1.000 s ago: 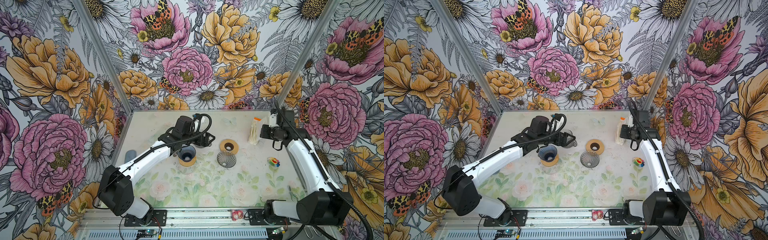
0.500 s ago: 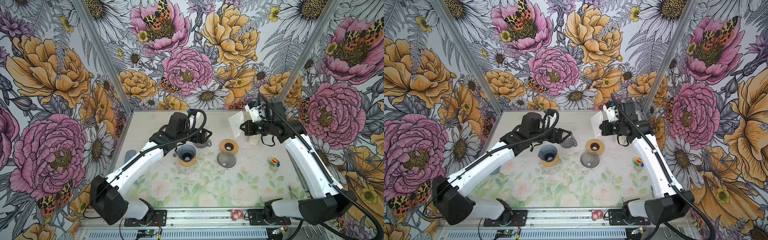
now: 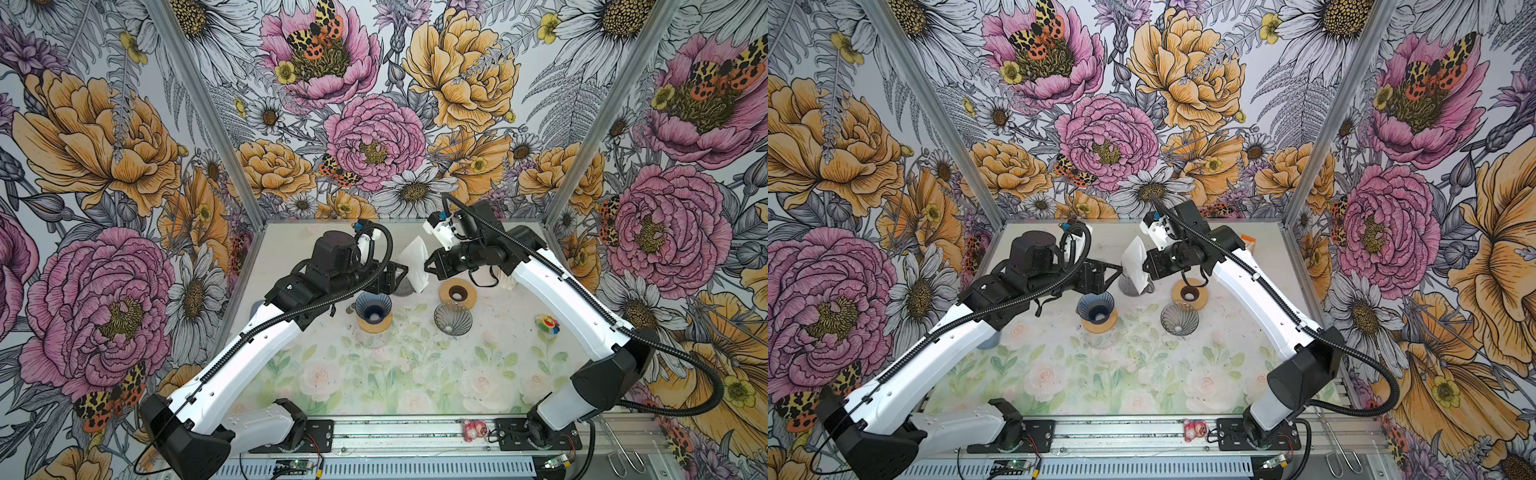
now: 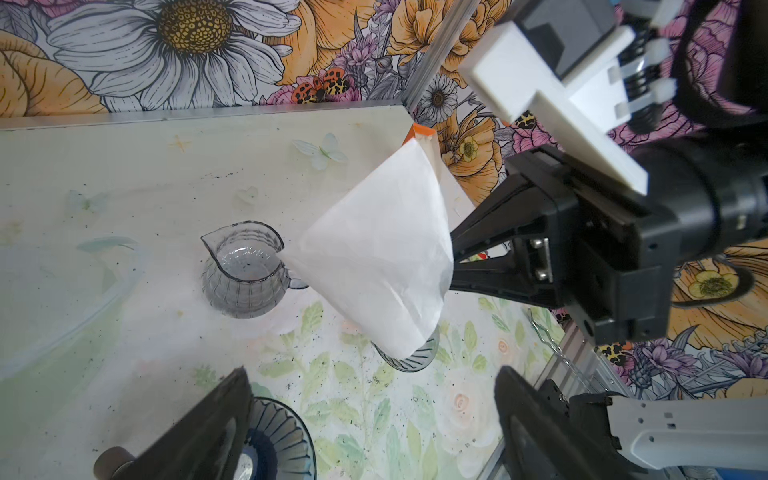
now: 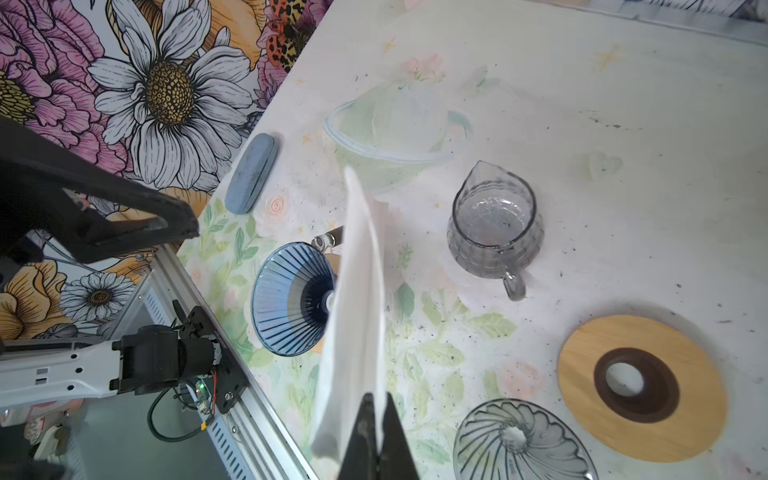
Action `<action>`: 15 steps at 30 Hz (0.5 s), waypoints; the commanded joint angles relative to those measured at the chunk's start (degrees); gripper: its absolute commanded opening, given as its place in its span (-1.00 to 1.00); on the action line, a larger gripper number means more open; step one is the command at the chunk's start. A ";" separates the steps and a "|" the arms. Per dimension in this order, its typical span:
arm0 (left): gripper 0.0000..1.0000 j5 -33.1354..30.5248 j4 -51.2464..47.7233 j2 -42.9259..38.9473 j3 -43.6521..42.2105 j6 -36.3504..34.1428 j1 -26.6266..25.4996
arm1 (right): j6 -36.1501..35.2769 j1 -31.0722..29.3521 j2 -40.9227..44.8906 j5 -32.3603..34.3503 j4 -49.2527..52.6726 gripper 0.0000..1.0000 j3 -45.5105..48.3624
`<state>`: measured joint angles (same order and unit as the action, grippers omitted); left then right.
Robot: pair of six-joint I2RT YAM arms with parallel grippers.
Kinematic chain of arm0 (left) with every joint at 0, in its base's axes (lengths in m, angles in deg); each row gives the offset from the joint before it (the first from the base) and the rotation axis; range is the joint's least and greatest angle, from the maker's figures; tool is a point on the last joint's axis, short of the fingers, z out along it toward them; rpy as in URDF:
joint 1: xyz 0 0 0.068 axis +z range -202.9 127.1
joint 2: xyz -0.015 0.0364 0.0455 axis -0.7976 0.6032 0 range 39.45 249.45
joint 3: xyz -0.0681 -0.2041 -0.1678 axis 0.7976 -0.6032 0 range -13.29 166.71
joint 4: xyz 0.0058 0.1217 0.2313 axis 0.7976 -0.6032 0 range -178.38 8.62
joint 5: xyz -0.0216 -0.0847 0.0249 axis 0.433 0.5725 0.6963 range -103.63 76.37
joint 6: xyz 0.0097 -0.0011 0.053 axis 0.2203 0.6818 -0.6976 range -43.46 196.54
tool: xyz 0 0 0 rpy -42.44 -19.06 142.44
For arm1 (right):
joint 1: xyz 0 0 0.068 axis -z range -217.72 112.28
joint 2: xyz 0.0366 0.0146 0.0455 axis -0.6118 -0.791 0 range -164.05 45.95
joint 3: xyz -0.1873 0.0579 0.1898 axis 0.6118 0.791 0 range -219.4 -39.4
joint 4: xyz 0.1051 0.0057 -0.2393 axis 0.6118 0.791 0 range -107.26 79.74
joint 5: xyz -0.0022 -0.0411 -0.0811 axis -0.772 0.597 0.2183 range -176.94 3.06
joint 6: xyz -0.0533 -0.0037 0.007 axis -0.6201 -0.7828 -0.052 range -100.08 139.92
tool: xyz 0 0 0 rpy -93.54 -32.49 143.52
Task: Place the coffee filter in the dripper
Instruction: 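Lift the white filter and carry it with the right gripper toward the blue dripper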
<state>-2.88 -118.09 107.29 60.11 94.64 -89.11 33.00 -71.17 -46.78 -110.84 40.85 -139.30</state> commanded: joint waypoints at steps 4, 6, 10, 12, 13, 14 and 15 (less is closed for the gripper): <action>0.84 -2.73 -4.52 -1.16 0.43 0.80 -0.86 | 6.23 -3.43 -4.73 -3.69 0.60 -1.00 -3.64; 0.84 -3.39 -6.86 -1.00 1.55 0.37 -0.93 | 6.67 -3.87 -5.31 -4.57 0.61 -1.00 -3.51; 0.83 -4.10 -8.47 -0.75 1.44 0.16 -0.71 | 6.94 -4.29 -5.30 -6.52 0.69 -1.00 -3.40; 0.82 -4.17 -8.42 -0.11 1.17 0.39 -0.62 | 7.12 -4.58 -5.10 -6.93 0.69 -1.00 -3.38; 0.82 -4.13 -8.53 0.43 1.16 0.48 -0.65 | 7.16 -4.69 -5.17 -7.08 0.69 -1.00 -3.44; 0.82 -4.22 -8.54 0.91 1.17 0.56 -0.62 | 7.18 -4.78 -5.21 -7.29 0.77 -1.00 -3.46; 0.82 -4.23 -8.55 1.42 1.39 0.67 -0.66 | 7.28 -4.87 -5.30 -7.61 0.78 -1.00 -3.46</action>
<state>-5.55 -125.48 107.55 60.14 94.64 -89.65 39.27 -75.52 -52.44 -116.50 41.46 -141.26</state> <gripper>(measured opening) 0.910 0.049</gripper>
